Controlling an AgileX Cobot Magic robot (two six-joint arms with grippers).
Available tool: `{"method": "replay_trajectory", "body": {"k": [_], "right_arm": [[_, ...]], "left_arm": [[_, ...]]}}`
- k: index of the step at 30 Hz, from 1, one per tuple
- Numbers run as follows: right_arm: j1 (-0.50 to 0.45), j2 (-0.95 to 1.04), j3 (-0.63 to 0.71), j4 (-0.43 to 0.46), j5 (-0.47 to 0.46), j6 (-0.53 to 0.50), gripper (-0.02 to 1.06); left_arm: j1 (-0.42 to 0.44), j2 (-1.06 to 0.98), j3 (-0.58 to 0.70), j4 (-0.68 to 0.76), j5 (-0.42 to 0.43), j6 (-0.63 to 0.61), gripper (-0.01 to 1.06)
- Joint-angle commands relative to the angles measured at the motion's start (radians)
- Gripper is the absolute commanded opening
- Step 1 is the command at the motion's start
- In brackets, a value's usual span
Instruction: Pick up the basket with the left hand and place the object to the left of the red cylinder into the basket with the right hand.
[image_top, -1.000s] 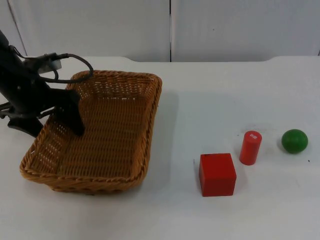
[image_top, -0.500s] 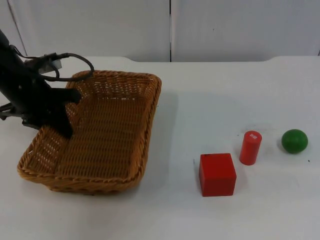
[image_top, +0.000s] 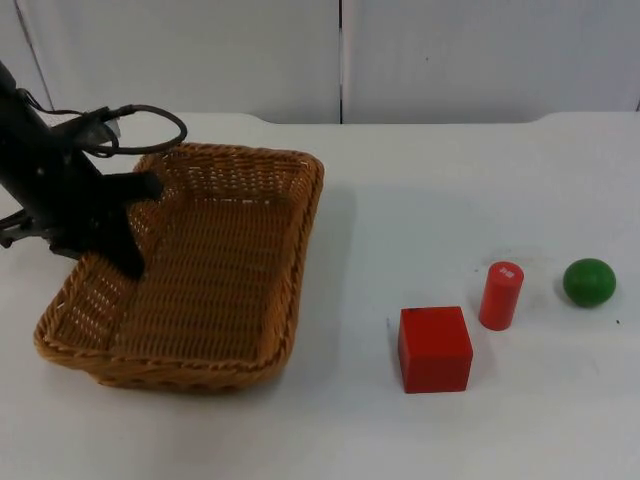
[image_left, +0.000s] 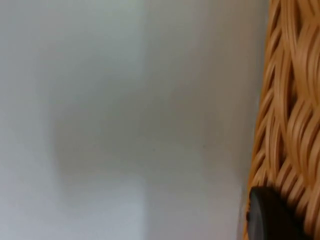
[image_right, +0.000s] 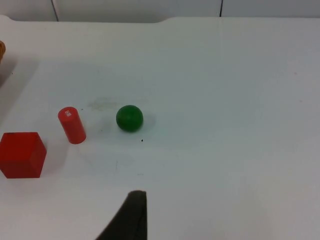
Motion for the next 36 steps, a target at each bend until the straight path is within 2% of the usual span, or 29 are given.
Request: {"method": "replay_trajectory", "body": {"k": [1, 4, 13, 21, 27, 32, 36], "right_arm": [[-0.005, -0.003, 0.007, -0.004, -0.007, -0.015, 1.05], [-0.005, -0.003, 0.007, -0.004, -0.007, -0.015, 1.05], [-0.005, -0.003, 0.007, -0.004, -0.007, -0.015, 1.05], [-0.005, -0.003, 0.007, -0.004, -0.007, -0.015, 1.05], [-0.005, -0.003, 0.007, -0.004, -0.007, -0.015, 1.05], [-0.005, -0.003, 0.007, -0.004, -0.007, -0.015, 1.05], [-0.005, -0.003, 0.007, 0.001, -0.007, -0.015, 1.05]], "left_arm": [[-0.002, -0.026, -0.004, -0.035, 0.058, -0.013, 0.00], [-0.002, -0.056, -0.004, -0.066, 0.076, -0.013, 0.00], [-0.002, -0.193, -0.004, -0.069, 0.205, -0.069, 0.00], [-0.002, -0.317, -0.004, -0.066, 0.243, -0.127, 0.00], [-0.002, -0.415, 0.005, -0.059, 0.311, -0.165, 0.00], [-0.002, -0.518, 0.061, -0.024, 0.315, -0.213, 0.00], [-0.002, -0.610, 0.155, -0.015, 0.325, -0.218, 0.00]]}}
